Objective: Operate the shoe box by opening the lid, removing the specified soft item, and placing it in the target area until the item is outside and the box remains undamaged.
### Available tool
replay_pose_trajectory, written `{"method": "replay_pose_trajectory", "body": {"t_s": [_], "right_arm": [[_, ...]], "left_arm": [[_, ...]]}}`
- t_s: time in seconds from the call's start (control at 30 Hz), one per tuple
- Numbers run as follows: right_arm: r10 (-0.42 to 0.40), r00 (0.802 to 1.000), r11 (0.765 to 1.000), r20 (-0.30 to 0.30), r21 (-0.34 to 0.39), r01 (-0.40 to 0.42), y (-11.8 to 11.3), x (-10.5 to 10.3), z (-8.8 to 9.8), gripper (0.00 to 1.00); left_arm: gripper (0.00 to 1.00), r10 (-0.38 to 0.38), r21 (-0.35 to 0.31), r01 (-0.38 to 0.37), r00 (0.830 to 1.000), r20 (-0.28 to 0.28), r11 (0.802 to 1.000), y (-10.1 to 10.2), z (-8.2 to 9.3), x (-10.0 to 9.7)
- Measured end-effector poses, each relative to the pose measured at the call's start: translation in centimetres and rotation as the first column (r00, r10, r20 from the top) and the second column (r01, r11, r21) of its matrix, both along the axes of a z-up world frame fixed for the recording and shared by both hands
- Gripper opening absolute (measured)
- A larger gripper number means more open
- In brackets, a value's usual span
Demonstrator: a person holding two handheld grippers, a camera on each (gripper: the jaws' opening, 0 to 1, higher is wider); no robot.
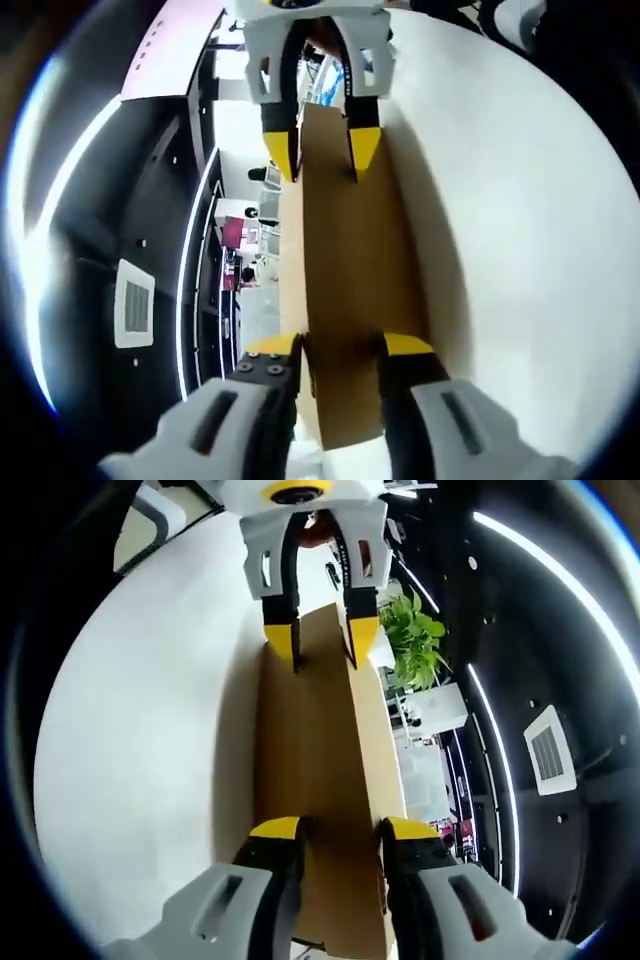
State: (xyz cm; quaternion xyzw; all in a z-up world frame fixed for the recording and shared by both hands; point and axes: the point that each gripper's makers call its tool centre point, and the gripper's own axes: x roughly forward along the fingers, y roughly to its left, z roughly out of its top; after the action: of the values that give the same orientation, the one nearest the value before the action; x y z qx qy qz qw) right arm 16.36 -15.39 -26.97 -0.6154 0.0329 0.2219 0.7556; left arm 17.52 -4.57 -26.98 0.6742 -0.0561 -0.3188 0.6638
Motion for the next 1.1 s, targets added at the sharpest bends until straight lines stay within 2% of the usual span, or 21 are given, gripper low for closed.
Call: {"method": "replay_pose_trajectory", "body": {"t_s": [0.6,1.1], "right_arm": [[-0.034,0.999,0.999,0.008,0.018,0.034,-1.7,-3.0,-0.1,0.31],[-0.039,0.999,0.999,0.014,0.019,0.039,-1.7,-3.2,-0.1,0.31]], "left_arm": [[0.3,-0.014,-0.018,0.014,1.0,-0.004,1.0,-1.7,-0.1,-2.8],[0.3,0.005,-0.036,-0.005,1.0,-0.004,0.999,-2.0,-0.1,-3.2]]}}
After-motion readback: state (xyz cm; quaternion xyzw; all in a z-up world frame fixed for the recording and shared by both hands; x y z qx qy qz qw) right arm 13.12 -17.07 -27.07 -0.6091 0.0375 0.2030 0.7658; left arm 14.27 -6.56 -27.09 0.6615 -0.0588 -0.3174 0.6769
